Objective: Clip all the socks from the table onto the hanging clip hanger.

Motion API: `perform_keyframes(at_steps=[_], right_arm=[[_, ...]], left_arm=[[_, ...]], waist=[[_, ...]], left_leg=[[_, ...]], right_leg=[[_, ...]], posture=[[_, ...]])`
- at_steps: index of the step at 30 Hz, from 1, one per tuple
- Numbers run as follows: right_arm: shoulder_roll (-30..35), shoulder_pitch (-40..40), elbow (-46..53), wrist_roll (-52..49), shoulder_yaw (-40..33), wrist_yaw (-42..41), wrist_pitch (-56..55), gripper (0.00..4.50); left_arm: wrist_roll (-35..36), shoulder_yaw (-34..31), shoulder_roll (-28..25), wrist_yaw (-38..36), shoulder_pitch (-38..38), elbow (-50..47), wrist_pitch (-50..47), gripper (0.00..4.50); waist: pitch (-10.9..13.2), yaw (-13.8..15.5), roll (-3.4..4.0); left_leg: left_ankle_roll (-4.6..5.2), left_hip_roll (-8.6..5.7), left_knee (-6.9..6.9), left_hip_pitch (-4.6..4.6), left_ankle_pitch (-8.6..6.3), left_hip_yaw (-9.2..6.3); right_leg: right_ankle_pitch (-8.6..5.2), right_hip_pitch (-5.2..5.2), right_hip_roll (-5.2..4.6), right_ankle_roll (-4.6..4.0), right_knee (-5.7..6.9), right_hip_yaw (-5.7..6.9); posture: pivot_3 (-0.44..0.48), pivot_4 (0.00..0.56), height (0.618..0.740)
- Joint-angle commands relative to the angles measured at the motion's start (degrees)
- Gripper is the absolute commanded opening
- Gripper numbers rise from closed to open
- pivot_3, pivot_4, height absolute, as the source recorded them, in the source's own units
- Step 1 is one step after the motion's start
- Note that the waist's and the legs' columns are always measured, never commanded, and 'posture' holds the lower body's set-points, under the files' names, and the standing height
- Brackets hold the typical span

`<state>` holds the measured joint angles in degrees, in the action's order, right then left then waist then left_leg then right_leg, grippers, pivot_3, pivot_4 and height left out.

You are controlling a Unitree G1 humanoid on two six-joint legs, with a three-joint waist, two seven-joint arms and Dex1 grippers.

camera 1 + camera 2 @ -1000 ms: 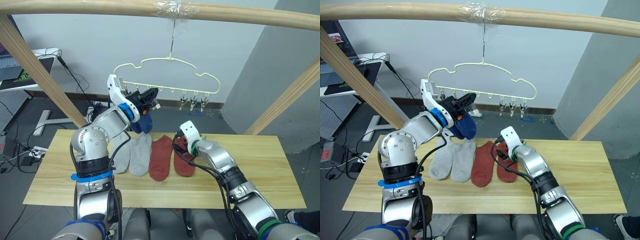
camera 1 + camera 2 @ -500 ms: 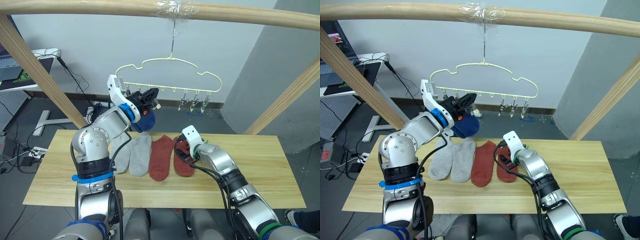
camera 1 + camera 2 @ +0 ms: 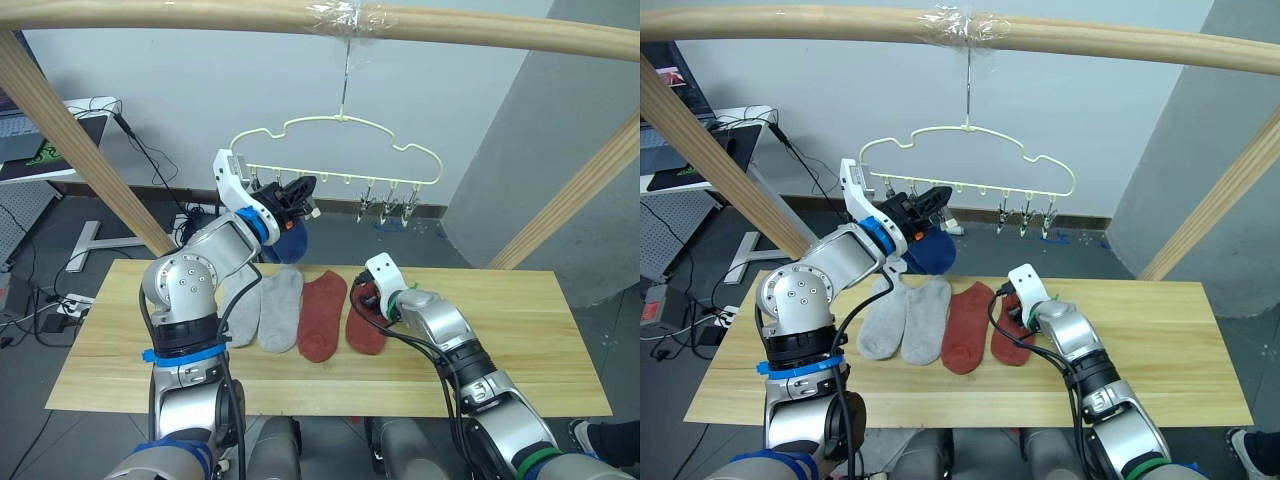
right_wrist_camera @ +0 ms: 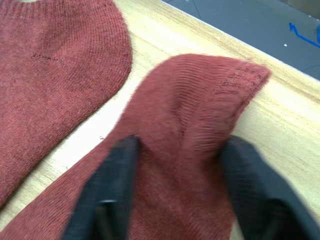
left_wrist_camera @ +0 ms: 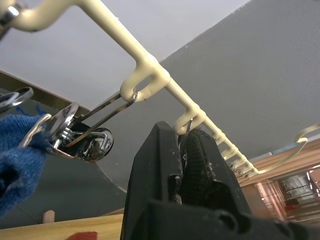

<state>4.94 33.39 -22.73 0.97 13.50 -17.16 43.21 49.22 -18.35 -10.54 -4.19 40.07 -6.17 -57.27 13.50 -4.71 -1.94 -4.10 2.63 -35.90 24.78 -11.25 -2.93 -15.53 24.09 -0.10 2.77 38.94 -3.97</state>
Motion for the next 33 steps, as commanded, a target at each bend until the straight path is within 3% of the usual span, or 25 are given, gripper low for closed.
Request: perform_keyframes(at_steps=[1,3,4,11,21,33], right_arm=[[0.0,-0.2,0.1,0.3,-0.7,0.5,0.4,0.84],[0.0,-0.3,0.3,0.3,-0.6,0.4,0.7,0.18],[0.0,-0.5,0.7,0.2,-0.3,0.0,1.0,0.08],[0.6,-1.2,7.9,-0.6,-0.4,-1.3,3.3,0.08],[0.8,-0.9,33.5,-6.7,-1.3,-4.9,14.7,0.08],[-1.1,3.6,40.4,-11.8,-2.7,-4.2,20.1,0.08]], left_arm=[[1.9,-1.0,-0.5,-0.1,1.1,-1.9,0.0,0.07],[2.3,-1.3,-0.6,0.0,1.2,-1.6,-0.2,0.07],[2.6,-1.6,-0.6,0.1,1.3,-1.5,-0.4,0.07],[6.8,-4.5,-0.4,1.6,2.2,0.0,-2.5,0.07],[11.8,-5.9,-0.7,3.9,2.8,1.3,-4.6,0.07],[13.9,-5.7,-1.0,4.8,3.4,3.0,-4.3,0.07]], waist=[[0.0,0.0,0.0],[0.0,0.0,0.0],[0.0,0.0,0.0],[0.1,0.0,0.01],[0.6,0.0,0.05],[0.7,-0.1,0.04]], left_leg=[[0.0,0.0,0.0,0.0,0.0,0.0],[0.0,0.0,0.0,0.0,0.0,0.0],[0.0,0.0,0.0,0.0,0.0,0.0],[0.0,0.0,0.0,0.0,0.0,-0.01],[-0.01,0.0,0.02,0.01,0.0,-0.08],[-0.01,0.0,0.02,0.01,-0.01,-0.07]], right_leg=[[0.0,0.0,0.0,0.0,0.0,0.0],[0.0,0.0,0.0,0.0,0.0,0.0],[0.0,-0.01,0.0,0.0,0.0,0.0],[-0.01,0.0,0.0,0.01,-0.01,0.0],[-0.01,0.01,0.0,0.02,0.0,0.05],[-0.01,0.02,0.0,0.02,-0.01,0.06]], posture=[[-0.049,0.242,0.74],[-0.048,0.243,0.74],[-0.048,0.243,0.74],[-0.051,0.244,0.74],[-0.066,0.243,0.74],[-0.079,0.236,0.74]])
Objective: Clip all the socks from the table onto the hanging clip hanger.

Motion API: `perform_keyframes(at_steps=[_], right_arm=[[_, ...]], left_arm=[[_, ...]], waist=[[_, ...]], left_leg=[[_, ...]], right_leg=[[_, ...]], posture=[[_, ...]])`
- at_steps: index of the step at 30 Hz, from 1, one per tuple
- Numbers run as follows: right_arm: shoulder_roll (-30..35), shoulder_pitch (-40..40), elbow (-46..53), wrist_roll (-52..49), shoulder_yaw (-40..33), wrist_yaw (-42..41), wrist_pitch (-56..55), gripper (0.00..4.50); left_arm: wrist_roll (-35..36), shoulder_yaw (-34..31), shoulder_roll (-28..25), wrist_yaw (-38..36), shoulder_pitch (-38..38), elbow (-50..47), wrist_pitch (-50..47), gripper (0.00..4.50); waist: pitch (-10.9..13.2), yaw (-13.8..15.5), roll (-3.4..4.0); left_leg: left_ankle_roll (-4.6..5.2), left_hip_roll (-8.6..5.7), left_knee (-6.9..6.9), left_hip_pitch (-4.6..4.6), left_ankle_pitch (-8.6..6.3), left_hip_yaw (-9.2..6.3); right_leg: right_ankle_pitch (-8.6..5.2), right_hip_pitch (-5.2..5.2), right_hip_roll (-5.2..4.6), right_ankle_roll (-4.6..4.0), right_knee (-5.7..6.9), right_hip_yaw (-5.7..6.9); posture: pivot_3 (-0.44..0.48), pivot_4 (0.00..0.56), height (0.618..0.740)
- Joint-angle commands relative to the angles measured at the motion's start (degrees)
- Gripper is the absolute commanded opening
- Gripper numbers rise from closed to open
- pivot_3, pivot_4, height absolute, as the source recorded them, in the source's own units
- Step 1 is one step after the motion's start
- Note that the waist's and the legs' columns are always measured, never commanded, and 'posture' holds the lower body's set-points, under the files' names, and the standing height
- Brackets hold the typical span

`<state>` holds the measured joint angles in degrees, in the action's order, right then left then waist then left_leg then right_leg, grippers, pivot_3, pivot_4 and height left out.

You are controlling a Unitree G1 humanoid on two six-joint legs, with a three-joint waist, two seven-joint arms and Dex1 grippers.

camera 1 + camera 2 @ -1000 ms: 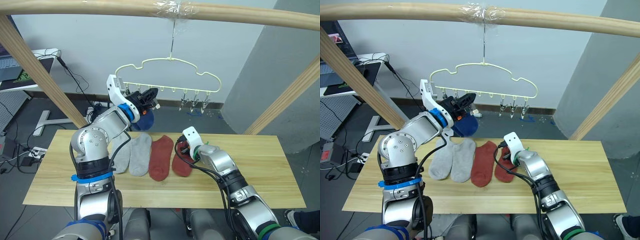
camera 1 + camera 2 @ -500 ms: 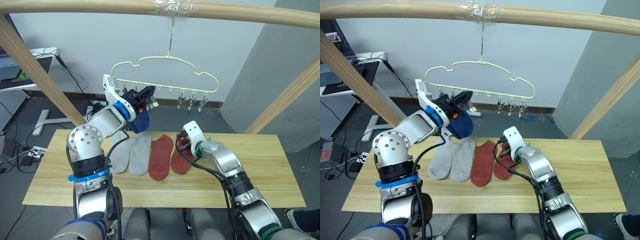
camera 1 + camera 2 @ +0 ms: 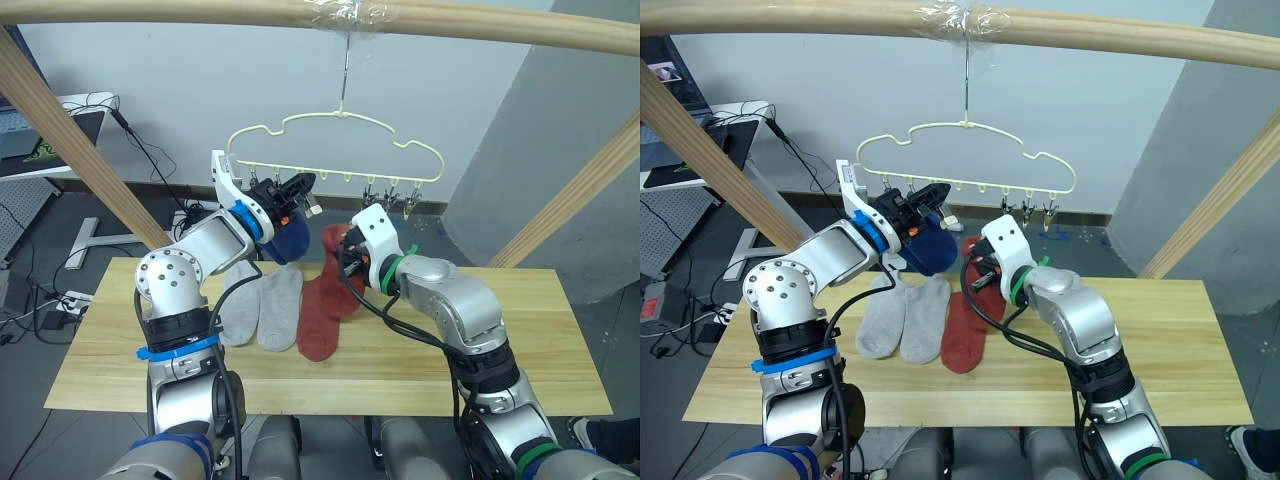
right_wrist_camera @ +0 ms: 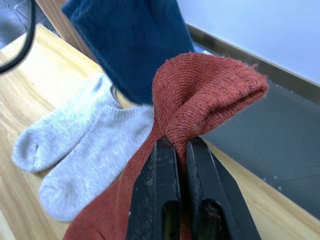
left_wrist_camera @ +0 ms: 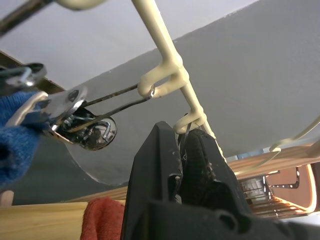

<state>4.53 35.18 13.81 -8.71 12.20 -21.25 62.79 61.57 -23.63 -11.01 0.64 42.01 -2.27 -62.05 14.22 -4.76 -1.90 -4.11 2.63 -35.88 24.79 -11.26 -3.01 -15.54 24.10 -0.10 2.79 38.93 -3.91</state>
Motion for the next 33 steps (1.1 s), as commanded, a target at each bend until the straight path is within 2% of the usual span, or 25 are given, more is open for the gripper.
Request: perform_keyframes(at_steps=[1,13,33], right_arm=[[-0.9,2.0,4.2,-2.5,-1.5,-0.1,0.7,0.08],[-1.0,4.7,7.9,-5.7,-3.1,1.2,4.7,0.08],[2.3,6.1,11.2,-8.5,-4.5,2.8,7.8,0.08]], left_arm=[[1.6,-0.3,-0.6,0.0,1.5,-0.8,0.5,0.07],[1.2,0.1,-0.8,-0.8,0.9,-0.3,1.0,0.07],[0.7,1.0,-0.9,-1.6,0.4,0.0,1.8,0.07]], waist=[[0.0,0.0,0.0],[0.0,0.0,0.0],[0.0,-0.2,0.0]], left_leg=[[0.0,0.0,0.0,0.0,0.0,0.0],[0.0,0.0,0.0,0.0,0.0,0.0],[0.0,0.0,0.01,0.02,0.0,0.01]], right_leg=[[0.0,0.0,0.0,0.0,0.0,0.0],[0.0,0.01,0.0,0.0,0.0,0.0],[0.0,0.02,0.0,0.0,-0.01,0.0]], posture=[[-0.079,0.236,0.74],[-0.095,0.231,0.74],[-0.111,0.227,0.74]])
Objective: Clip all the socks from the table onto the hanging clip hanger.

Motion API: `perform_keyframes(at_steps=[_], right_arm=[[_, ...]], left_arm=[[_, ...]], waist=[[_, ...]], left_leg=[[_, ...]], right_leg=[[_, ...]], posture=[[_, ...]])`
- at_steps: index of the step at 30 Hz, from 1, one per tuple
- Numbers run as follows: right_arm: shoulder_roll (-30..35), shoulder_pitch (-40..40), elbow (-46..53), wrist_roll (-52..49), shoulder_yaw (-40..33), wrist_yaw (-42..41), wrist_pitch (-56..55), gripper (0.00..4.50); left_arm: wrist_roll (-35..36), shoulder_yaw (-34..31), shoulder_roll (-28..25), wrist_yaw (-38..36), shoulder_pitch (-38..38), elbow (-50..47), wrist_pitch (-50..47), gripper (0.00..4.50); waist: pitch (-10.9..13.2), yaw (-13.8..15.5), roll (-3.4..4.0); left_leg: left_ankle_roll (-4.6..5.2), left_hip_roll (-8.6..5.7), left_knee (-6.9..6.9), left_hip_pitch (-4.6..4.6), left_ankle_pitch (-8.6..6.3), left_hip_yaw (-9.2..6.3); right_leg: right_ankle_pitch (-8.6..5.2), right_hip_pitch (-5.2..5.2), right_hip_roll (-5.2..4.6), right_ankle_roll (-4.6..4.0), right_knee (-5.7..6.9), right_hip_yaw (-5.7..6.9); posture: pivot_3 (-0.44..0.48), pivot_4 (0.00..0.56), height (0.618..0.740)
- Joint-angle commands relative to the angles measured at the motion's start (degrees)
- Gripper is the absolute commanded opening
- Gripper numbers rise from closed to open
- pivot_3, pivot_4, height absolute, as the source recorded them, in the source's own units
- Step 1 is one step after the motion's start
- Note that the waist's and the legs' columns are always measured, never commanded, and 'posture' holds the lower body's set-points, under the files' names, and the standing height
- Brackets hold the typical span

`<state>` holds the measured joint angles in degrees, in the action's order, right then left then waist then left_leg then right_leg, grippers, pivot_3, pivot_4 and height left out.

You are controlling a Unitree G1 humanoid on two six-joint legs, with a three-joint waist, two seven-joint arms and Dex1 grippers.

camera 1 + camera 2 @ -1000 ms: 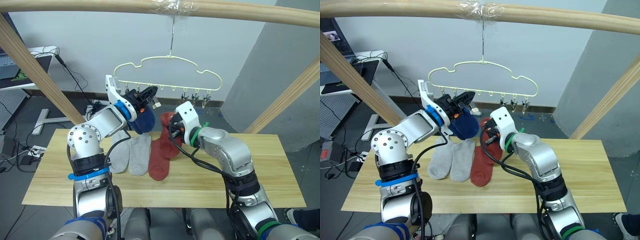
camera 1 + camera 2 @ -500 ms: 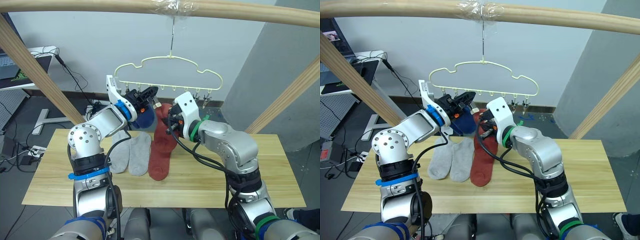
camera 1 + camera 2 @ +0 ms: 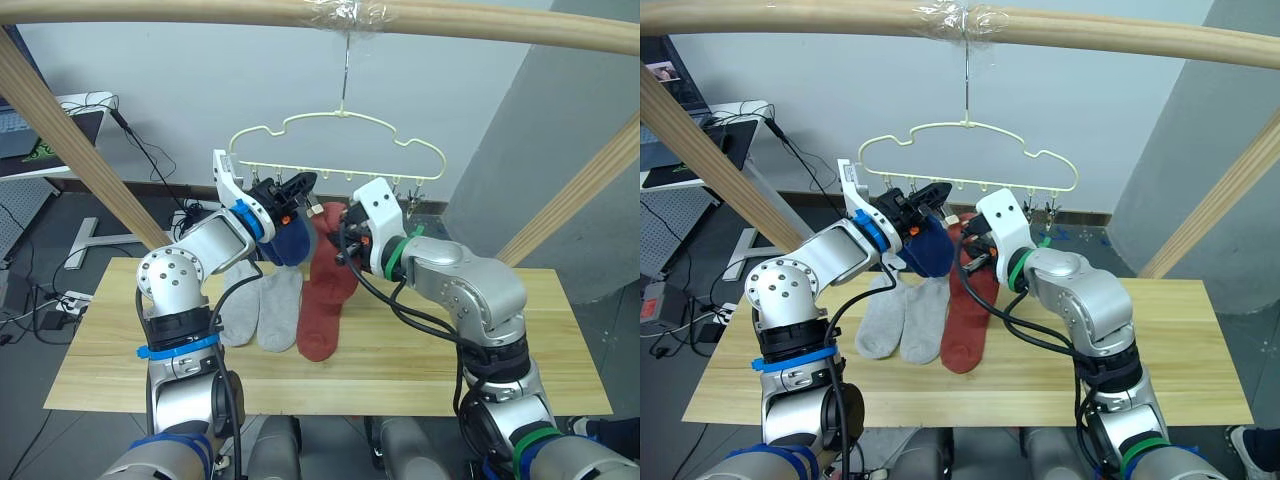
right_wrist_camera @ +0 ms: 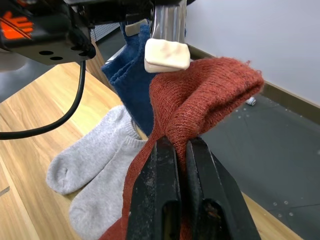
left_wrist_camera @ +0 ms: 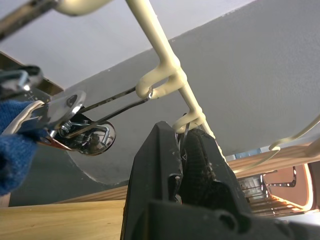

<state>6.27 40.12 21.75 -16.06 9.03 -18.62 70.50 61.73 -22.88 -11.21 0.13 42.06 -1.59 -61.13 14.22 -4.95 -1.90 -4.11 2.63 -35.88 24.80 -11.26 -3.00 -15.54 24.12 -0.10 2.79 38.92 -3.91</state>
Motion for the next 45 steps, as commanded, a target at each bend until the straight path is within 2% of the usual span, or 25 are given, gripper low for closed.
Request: perform_keyframes(at_steps=[1,38,44,45], right_arm=[[0.8,1.2,3.4,-1.3,-1.4,0.2,0.2,0.08],[-4.0,5.0,1.0,-4.7,0.3,1.2,1.5,0.08],[-4.4,4.7,0.3,-4.3,0.5,1.6,0.6,0.0],[-4.5,4.7,0.0,-4.1,0.6,1.7,0.4,0.0]], left_arm=[[0.5,0.3,-0.7,-1.2,0.3,-0.7,0.9,0.07],[0.4,0.8,0.3,-1.6,-0.2,-0.5,3.2,0.07],[3.4,0.2,-0.2,-2.6,-0.4,-0.7,1.2,2.07],[3.5,0.3,-0.6,-2.9,-0.6,-0.8,0.9,2.4]], waist=[[0.0,0.0,0.0],[0.0,-0.1,0.0],[0.0,-0.1,0.0],[0.0,-0.2,0.0]], left_leg=[[0.0,0.0,0.0,0.0,0.0,0.0],[0.0,0.0,0.0,0.02,0.0,0.0],[0.0,0.0,0.0,0.02,0.0,0.0],[0.0,0.0,0.0,0.02,0.0,0.0]], right_leg=[[0.0,0.0,0.0,0.0,0.0,0.0],[0.0,0.02,0.0,0.0,0.0,0.01],[0.0,0.02,0.0,0.0,0.0,0.0],[0.0,0.02,0.0,0.0,0.0,0.01]], posture=[[-0.111,0.227,0.74],[-0.109,0.222,0.74],[-0.134,0.224,0.74],[-0.166,0.217,0.74]])
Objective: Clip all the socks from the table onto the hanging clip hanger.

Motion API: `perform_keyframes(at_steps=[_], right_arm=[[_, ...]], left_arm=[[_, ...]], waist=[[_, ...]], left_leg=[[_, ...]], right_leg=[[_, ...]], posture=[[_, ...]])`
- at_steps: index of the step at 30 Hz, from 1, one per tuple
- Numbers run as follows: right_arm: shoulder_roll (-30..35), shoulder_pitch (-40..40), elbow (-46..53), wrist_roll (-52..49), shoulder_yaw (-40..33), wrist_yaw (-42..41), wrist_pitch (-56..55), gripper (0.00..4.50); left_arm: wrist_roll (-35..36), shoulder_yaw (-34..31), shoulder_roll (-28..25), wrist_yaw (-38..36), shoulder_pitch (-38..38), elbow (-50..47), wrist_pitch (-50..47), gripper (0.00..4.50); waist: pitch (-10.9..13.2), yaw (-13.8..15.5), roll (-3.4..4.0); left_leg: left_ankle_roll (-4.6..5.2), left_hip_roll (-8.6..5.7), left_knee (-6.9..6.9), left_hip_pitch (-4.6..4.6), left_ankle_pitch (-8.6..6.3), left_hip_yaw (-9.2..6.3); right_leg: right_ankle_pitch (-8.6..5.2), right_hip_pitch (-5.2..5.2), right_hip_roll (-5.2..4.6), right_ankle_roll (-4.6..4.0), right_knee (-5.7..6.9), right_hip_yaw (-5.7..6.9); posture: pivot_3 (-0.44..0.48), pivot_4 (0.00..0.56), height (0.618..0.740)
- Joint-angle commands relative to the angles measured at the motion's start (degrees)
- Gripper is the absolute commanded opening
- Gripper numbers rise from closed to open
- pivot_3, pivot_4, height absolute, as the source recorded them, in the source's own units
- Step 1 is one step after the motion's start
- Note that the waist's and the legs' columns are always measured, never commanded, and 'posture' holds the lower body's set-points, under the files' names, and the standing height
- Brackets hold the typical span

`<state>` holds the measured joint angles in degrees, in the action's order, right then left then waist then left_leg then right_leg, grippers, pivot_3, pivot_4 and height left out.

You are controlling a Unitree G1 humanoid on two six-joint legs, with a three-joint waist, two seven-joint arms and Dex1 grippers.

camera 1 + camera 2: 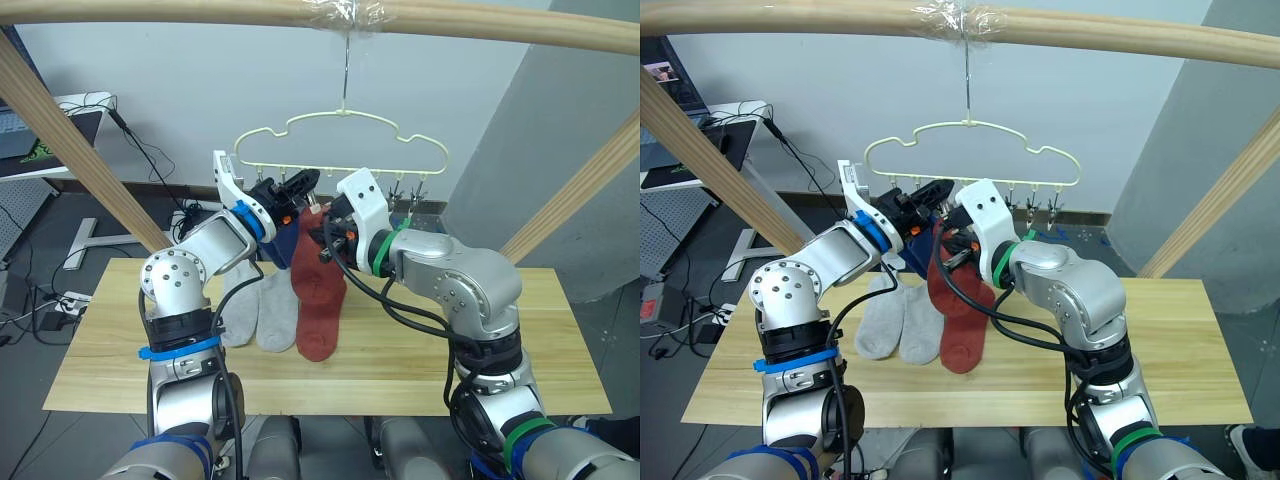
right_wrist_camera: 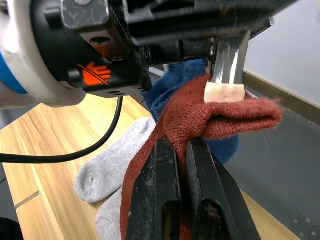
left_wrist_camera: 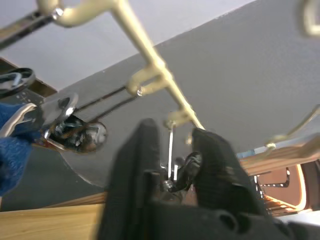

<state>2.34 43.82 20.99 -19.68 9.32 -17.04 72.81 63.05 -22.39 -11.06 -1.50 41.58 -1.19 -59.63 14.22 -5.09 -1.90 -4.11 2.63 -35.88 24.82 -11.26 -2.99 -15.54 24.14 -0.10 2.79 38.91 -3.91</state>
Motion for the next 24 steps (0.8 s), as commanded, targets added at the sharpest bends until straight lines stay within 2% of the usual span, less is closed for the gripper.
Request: perform_keyframes(at_steps=[1,5,6,10,14,24], right_arm=[[-0.7,1.0,0.5,-0.4,0.5,0.2,-2.2,0.0],[-0.4,1.0,-0.2,-0.4,0.5,0.0,-2.9,0.0],[-0.4,1.0,-0.3,-0.4,0.3,-0.1,-2.8,0.0],[0.4,0.6,-0.1,-0.3,0.3,0.1,-2.3,1.14],[2.4,-0.6,0.7,-0.3,0.7,-0.4,-2.0,2.56],[9.2,-5.5,5.5,-2.8,-0.5,-3.8,-1.7,2.56]], left_arm=[[1.9,0.0,-1.0,-1.3,-0.3,-1.3,-0.7,2.71],[0.9,0.6,-1.5,-1.2,-0.6,-1.7,0.0,3.98],[1.1,0.6,-1.6,-1.2,-0.7,-1.7,0.0,3.98],[-0.1,2.6,-3.7,-3.1,-2.1,-3.8,-0.8,4.02],[-2.0,5.7,-6.9,-5.9,-4.8,-7.6,-0.8,4.02],[-11.5,12.9,-12.9,-14.4,-12.4,-15.5,5.3,4.02]], waist=[[0.0,-0.3,0.0],[0.0,-0.8,0.0],[0.0,-0.8,0.0],[0.0,-1.5,0.0],[0.0,-1.9,0.01],[-0.1,-2.4,0.0]], left_leg=[[0.0,0.0,0.0,0.0,0.0,0.0],[0.0,0.0,0.0,0.0,0.0,0.0],[0.0,0.0,0.0,0.0,0.0,0.0],[0.0,0.0,-0.01,0.01,0.0,0.0],[0.0,0.0,0.0,0.01,0.0,0.0],[-0.01,0.0,0.01,0.01,0.0,0.02]], right_leg=[[0.0,0.0,0.0,0.0,0.0,0.0],[0.0,0.0,0.0,0.0,0.0,0.0],[0.0,0.0,0.0,0.0,0.0,0.0],[0.01,0.0,0.0,-0.01,0.0,-0.01],[0.01,0.01,0.0,-0.02,0.01,-0.01],[0.03,0.01,0.0,-0.05,0.02,-0.03]], posture=[[-0.17,0.215,0.74],[-0.172,0.204,0.74],[-0.172,0.204,0.74],[-0.186,0.197,0.74],[-0.192,0.193,0.74],[-0.141,0.162,0.74]])
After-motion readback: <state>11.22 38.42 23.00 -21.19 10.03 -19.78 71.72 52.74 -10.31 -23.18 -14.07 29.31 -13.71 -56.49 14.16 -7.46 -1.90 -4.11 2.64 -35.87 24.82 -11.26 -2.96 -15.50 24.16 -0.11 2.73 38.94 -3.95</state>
